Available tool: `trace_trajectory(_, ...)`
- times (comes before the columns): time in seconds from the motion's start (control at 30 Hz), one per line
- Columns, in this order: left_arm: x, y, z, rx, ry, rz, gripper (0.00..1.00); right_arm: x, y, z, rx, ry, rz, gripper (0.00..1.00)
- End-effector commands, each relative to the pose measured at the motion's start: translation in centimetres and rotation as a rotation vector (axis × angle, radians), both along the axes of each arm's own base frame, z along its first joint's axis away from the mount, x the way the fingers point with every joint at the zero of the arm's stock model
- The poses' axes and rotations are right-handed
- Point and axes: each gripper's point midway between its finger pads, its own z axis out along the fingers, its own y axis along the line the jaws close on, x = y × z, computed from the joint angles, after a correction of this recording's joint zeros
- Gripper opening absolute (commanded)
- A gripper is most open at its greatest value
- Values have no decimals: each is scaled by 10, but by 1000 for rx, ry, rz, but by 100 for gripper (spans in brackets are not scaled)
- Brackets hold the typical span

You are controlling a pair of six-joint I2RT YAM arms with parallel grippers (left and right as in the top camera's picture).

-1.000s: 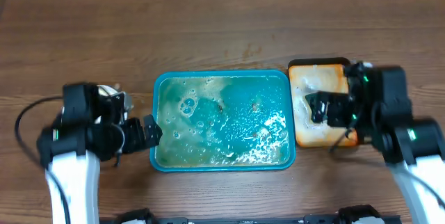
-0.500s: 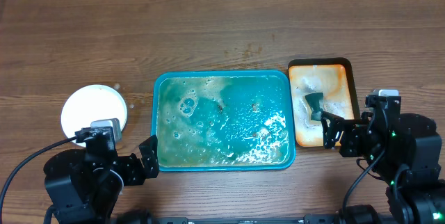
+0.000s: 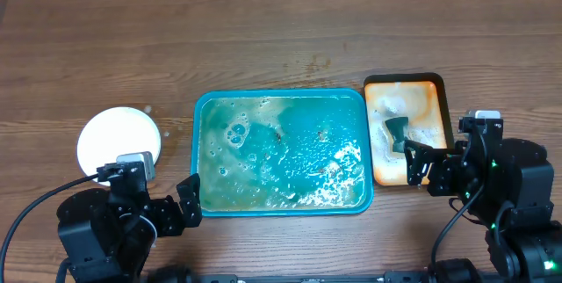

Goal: Clean dirty plates on tray and stack at the side

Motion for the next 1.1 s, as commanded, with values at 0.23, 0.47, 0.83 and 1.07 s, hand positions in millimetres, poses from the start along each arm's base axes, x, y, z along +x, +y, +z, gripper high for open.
trace_trajectory(0.23, -1, -2, -3, 16, 0, -27, 100, -12, -22, 31, -61, -197, -80, 100)
trace_trajectory(0.47, -1, -2, -3, 16, 0, -27, 100, -22, -24, 36, -26, -428, -95, 100)
trace_trajectory(0.83, -1, -2, -3, 16, 0, -27, 100, -15, -19, 33, 46, -818, -85, 100)
trace_trajectory(1.07, -1, -2, -3, 16, 0, -27, 100, 2, -16, 22, 67, -949, -89, 100)
